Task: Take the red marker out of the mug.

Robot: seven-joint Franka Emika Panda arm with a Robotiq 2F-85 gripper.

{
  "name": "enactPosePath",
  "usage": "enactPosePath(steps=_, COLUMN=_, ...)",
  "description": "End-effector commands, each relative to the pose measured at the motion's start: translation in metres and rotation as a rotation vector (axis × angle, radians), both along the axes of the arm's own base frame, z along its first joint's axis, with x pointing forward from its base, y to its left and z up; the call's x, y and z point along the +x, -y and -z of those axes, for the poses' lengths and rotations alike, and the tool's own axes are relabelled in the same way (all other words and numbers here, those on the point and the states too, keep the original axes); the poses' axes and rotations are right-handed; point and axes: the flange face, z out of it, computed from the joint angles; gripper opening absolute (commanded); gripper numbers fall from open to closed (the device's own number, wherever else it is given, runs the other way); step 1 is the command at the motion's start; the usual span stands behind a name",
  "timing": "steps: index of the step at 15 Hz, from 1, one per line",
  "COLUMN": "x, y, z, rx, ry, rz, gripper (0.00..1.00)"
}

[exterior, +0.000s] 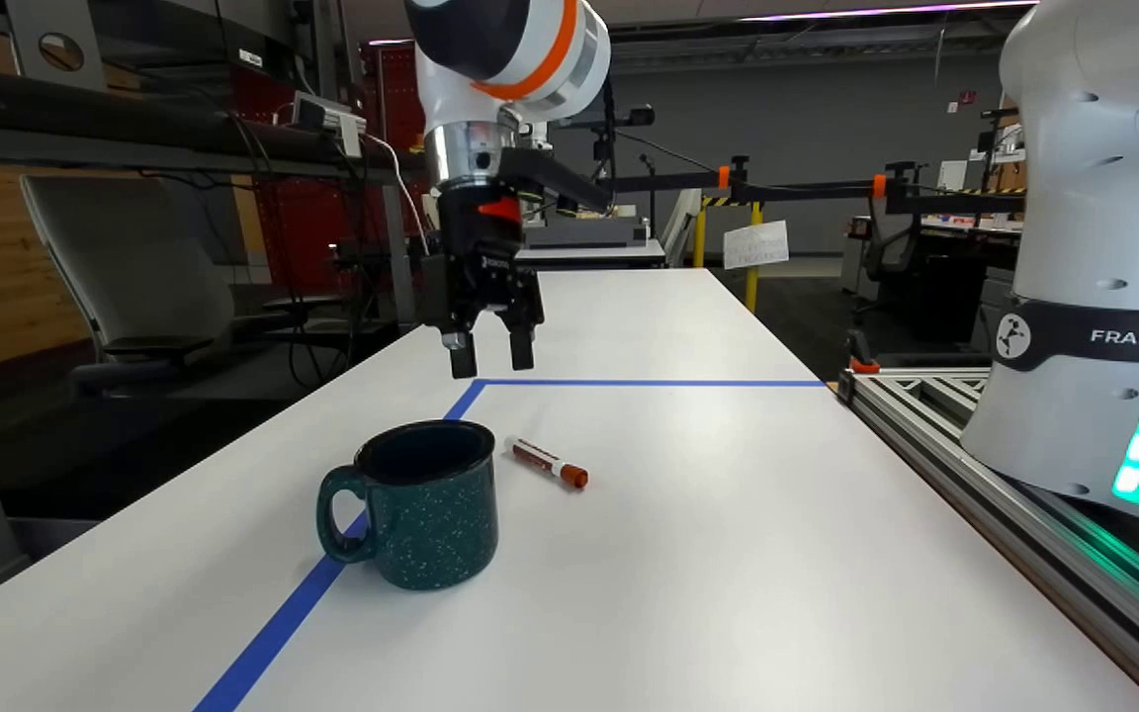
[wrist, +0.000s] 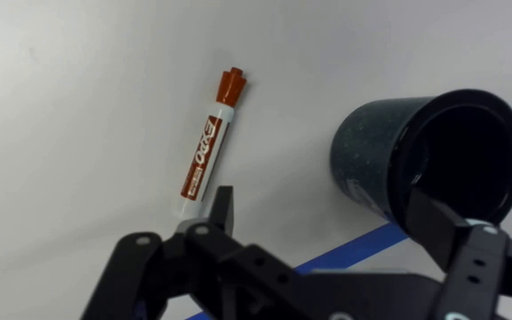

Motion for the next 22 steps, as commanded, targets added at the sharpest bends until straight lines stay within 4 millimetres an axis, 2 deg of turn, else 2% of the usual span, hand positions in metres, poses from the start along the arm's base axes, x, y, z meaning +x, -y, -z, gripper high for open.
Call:
enactPosePath(steps=1, x=-0.016, y=-0.007, z=-0.027, rx=0.04, ry=0.101, rz=-0.166, gripper=1.0)
enactPosePath(steps=5, x=-0.024, y=-0.008, z=-0.043, rx=0.013, ry=0.204, rz=-0.325, gripper=1.0)
enactPosePath(steps=9, x=-0.029, y=-0.005, z=-0.05, rx=-0.163, ry=0.279, rz=-0.417, gripper=1.0)
enactPosePath(steps=10, x=-0.016, y=-0.002, z=-0.042, rx=-0.092, ry=0.24, rz=-0.383, gripper=1.0)
enactPosePath(steps=22, x=-0.016, y=-0.001, z=-0.039, rx=-0.1, ry=0.238, rz=-0.382, gripper=1.0)
